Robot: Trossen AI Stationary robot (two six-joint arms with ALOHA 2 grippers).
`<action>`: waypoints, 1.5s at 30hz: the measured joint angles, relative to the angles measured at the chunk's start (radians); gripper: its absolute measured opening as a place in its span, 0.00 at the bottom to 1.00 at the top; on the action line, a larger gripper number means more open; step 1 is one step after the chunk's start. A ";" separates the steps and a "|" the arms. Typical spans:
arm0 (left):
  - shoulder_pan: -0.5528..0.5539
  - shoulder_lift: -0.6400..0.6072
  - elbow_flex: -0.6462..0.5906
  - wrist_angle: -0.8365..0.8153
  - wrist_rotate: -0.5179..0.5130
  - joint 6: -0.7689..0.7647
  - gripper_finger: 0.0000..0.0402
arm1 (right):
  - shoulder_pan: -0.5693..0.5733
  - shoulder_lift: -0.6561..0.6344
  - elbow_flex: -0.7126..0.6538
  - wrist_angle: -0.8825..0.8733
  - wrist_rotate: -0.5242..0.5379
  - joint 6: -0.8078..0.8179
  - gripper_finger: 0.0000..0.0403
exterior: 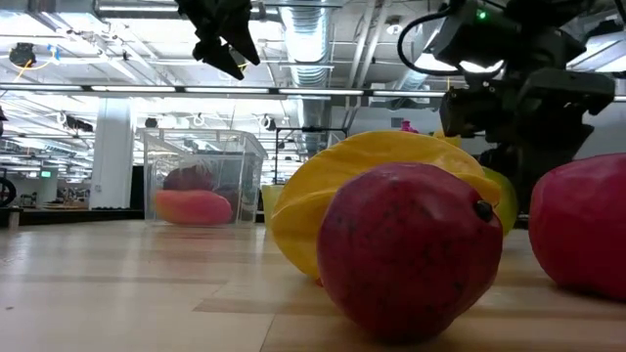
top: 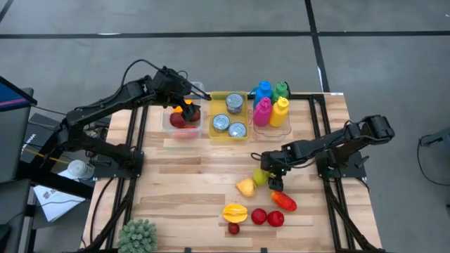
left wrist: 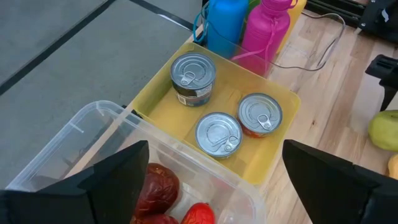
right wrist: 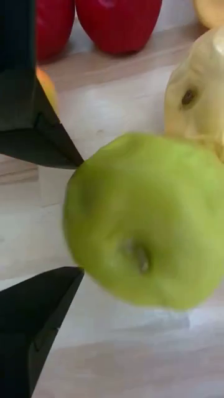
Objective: Pick & Place Food Item
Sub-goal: Put the green apple into the transparent container
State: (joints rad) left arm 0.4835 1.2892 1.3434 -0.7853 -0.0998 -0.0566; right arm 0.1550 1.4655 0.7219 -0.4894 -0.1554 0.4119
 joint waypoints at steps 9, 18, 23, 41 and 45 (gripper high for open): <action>0.000 0.000 0.000 -0.005 0.014 0.000 0.88 | -0.054 -0.123 0.001 -0.070 -0.027 -0.024 0.63; 0.000 0.000 0.000 -0.007 0.019 0.000 0.87 | -0.101 -0.239 0.001 -0.024 -0.102 -0.022 0.89; 0.000 0.000 0.000 -0.008 0.019 0.000 0.87 | -0.083 -0.213 0.002 0.034 -0.103 -0.054 0.98; 0.000 0.000 0.000 -0.054 0.019 0.033 0.86 | 0.004 0.084 0.302 -0.179 0.030 -0.288 0.99; 0.000 0.000 0.000 -0.053 0.019 0.034 0.86 | 0.027 0.163 0.352 -0.214 0.024 -0.279 0.99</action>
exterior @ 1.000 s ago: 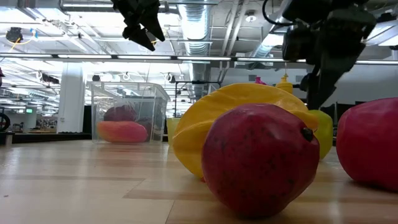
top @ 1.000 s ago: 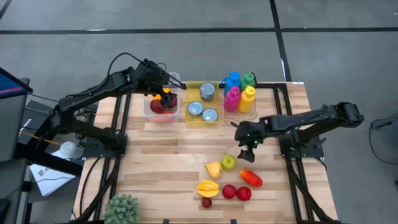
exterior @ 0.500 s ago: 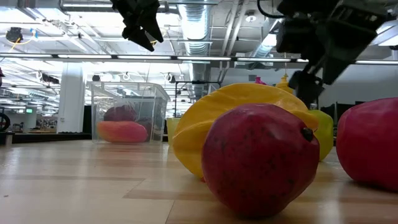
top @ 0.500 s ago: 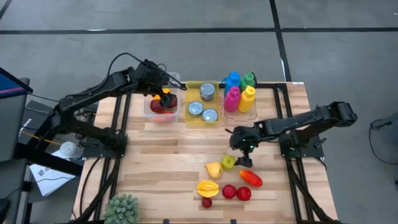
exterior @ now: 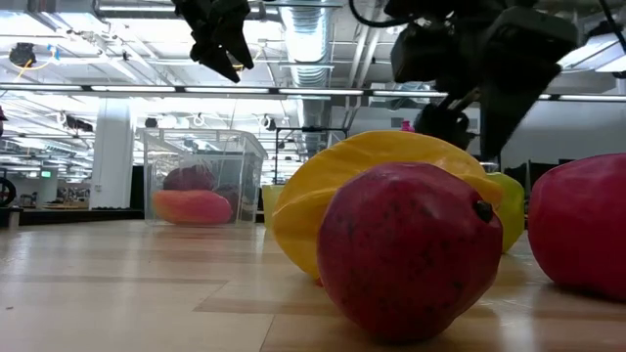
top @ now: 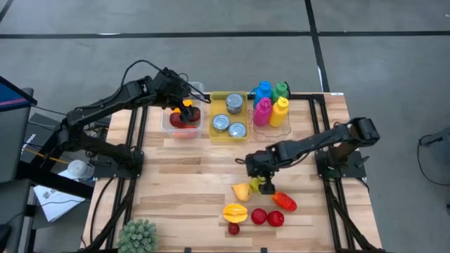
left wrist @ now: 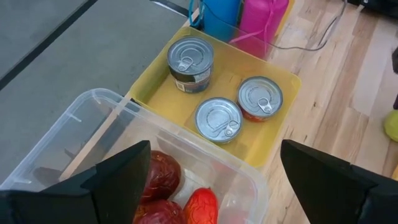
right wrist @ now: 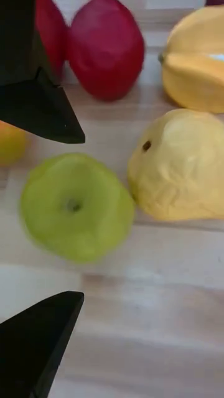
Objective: Pick & Place Food Item
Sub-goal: Put the green apple into the transparent container
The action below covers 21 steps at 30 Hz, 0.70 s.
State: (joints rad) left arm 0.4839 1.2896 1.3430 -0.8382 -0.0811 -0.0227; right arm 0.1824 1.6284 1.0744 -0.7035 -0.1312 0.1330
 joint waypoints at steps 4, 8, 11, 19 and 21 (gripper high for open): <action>0.000 0.000 0.000 -0.001 0.000 0.024 0.86 | 0.016 0.047 0.015 0.005 -0.005 0.071 0.99; 0.000 0.000 0.000 -0.008 0.000 0.026 0.86 | 0.020 0.086 0.016 0.003 0.002 0.096 0.99; 0.000 0.000 0.000 -0.008 0.000 0.026 0.86 | 0.019 0.133 0.017 0.008 0.003 0.109 0.99; 0.000 0.000 0.000 -0.010 0.000 0.070 0.86 | 0.020 0.219 0.024 0.001 0.006 0.248 0.95; 0.000 0.000 0.000 -0.010 0.000 0.071 0.86 | 0.024 0.221 0.033 -0.005 0.022 0.260 0.89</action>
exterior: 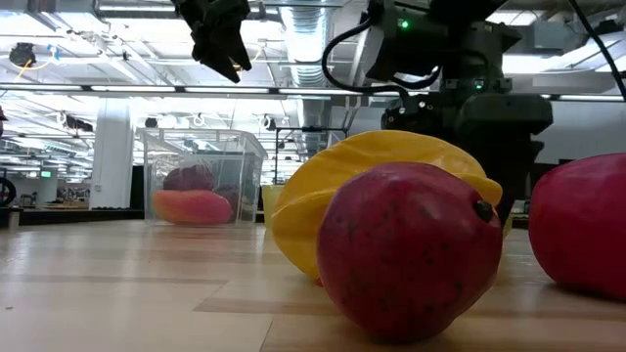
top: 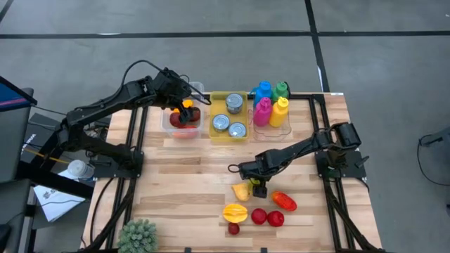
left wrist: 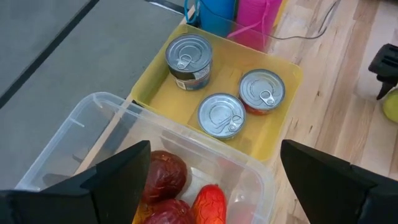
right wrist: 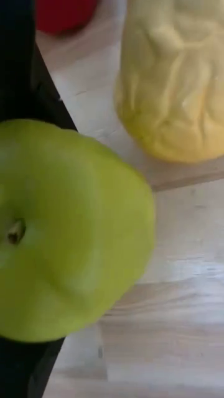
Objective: Pick & Place Food Item
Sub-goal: Put the green apple into the transparent container
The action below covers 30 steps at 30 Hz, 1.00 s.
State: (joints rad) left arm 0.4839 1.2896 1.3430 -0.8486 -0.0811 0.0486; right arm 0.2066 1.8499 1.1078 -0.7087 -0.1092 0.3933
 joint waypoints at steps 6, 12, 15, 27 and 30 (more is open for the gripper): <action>0.000 0.000 0.000 0.000 0.000 0.021 0.86 | 0.002 -0.020 0.042 0.008 0.034 0.010 0.71; 0.000 0.000 0.000 0.000 0.000 0.022 0.86 | -0.002 -0.070 0.088 -0.030 0.053 0.022 0.71; 0.000 -0.009 0.000 0.000 0.002 0.022 0.86 | -0.008 -0.127 0.116 -0.046 0.090 0.030 0.71; 0.000 -0.040 0.000 0.349 0.472 -0.220 0.86 | -0.080 -0.429 0.220 0.073 0.367 -0.038 0.74; -0.006 -0.039 0.000 0.519 0.550 -0.394 0.86 | -0.103 -0.470 0.230 0.101 0.410 -0.122 0.74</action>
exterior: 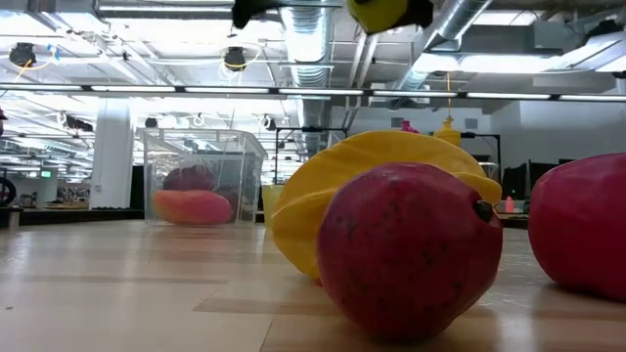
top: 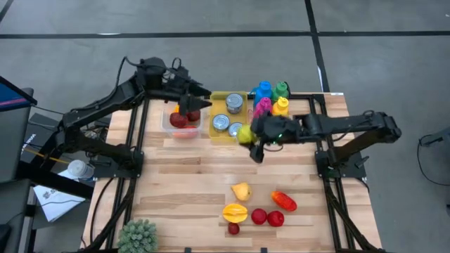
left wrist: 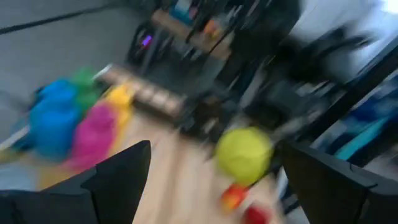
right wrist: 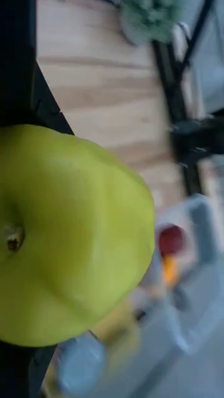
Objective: Pick & Place Food Item
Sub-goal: Put the green apple into the transparent container
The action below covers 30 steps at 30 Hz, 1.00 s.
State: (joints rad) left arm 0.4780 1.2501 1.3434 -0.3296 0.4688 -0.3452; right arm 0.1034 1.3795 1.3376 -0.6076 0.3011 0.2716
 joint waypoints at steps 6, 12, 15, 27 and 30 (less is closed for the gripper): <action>-0.059 0.045 0.001 0.233 0.020 -0.235 0.86 | -0.061 -0.045 0.003 0.094 0.065 -0.136 0.75; -0.134 0.145 0.000 0.304 0.006 -0.359 0.86 | -0.117 -0.046 0.002 0.144 0.067 -0.251 0.75; -0.139 0.192 0.000 0.308 0.002 -0.397 0.86 | -0.132 -0.046 0.002 0.144 0.066 -0.281 0.75; -0.145 0.294 -0.001 0.439 -0.002 -0.396 0.86 | -0.135 -0.038 0.001 0.128 0.064 -0.325 0.75; -0.157 0.303 -0.001 0.454 -0.017 -0.341 0.86 | -0.145 -0.031 0.001 0.129 0.063 -0.324 0.75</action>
State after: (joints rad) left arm 0.3215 1.5532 1.3422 0.1241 0.4518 -0.6865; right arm -0.0419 1.3488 1.3384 -0.4782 0.3637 -0.0527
